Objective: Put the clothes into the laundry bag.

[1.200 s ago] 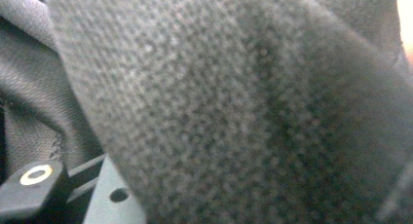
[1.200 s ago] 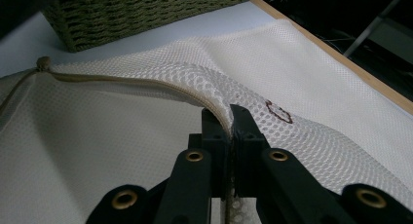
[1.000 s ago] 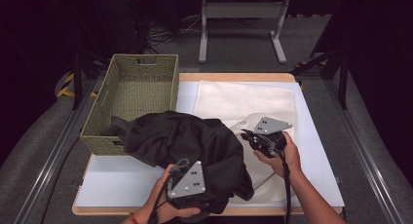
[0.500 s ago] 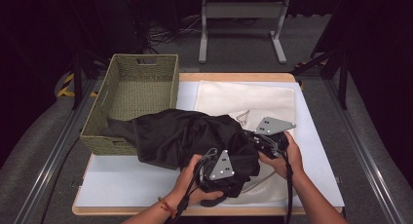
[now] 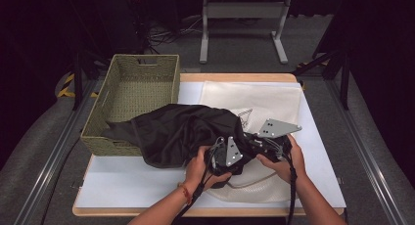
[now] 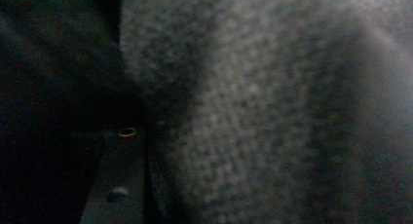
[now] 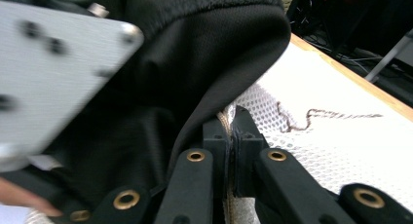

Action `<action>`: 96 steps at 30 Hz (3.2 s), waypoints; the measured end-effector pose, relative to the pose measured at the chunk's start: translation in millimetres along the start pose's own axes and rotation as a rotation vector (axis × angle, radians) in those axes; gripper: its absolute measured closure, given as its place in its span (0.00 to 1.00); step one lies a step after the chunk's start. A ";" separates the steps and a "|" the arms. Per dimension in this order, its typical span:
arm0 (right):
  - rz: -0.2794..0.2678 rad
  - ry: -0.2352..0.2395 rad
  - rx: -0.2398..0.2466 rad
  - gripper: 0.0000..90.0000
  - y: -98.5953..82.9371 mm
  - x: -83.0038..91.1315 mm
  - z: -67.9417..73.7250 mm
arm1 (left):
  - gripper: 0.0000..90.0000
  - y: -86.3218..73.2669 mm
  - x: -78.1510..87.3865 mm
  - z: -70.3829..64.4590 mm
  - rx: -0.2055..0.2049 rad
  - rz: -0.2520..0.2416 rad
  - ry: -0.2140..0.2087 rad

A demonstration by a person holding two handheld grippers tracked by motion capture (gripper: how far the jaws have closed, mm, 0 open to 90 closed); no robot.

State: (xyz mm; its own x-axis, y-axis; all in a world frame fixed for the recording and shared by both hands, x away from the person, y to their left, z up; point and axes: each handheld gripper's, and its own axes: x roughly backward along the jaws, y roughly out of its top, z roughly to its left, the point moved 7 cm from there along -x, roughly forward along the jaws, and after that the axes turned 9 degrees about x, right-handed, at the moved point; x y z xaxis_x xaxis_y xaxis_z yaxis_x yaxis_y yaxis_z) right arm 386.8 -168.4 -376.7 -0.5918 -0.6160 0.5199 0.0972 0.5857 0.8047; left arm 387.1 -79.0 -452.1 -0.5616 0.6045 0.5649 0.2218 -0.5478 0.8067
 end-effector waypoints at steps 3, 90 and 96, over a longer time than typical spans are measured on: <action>0.007 -0.004 -0.007 0.97 -4.2 -1.8 -0.1 | 0.57 -2.2 -6.0 -0.9 -0.006 -0.002 0.007; -0.008 -0.043 -0.077 0.94 -24.5 13.1 -20.3 | 0.90 -75.6 166.7 146.2 0.215 -0.063 -0.026; -0.005 -0.051 -0.087 0.94 -26.6 13.0 -23.3 | 0.92 -55.6 180.1 122.3 0.173 -0.158 -0.083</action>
State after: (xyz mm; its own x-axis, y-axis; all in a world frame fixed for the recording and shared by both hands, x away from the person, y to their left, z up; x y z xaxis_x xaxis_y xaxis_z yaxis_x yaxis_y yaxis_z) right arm 395.2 -204.3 -384.7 -0.6323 -0.5900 0.5020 0.1622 0.5329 0.8305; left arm 371.1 131.1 -373.9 -0.5343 0.7240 0.4363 0.2737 -0.3401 0.8997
